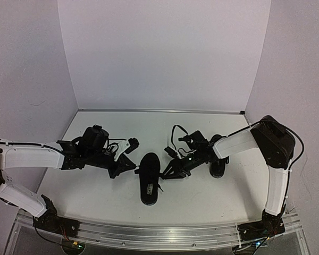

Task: Tie the shoes

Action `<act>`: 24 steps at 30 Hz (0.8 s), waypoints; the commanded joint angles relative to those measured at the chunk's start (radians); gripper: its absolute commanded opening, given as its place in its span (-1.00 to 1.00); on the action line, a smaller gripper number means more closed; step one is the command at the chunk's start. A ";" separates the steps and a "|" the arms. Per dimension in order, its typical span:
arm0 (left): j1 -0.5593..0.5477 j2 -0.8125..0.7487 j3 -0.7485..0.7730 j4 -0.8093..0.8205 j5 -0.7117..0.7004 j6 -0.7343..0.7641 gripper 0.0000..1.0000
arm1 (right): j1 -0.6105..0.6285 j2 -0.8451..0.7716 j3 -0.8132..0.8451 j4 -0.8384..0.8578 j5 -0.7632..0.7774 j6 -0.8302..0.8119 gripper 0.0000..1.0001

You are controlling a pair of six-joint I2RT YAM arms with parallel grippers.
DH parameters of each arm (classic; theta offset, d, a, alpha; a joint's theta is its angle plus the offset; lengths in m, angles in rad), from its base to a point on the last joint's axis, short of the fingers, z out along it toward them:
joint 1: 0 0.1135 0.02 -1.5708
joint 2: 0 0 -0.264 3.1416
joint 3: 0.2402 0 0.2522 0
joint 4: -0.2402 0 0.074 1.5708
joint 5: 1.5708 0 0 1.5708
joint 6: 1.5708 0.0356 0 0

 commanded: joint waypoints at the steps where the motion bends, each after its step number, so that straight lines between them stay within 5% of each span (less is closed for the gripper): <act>1: 0.007 -0.037 0.013 0.001 -0.023 -0.007 -1.00 | 0.007 0.017 0.035 0.010 -0.005 -0.006 -0.54; 24: 0.008 -0.083 0.012 -0.046 -0.025 0.007 -1.00 | 0.015 -0.005 0.062 -0.003 -0.001 -0.019 -0.52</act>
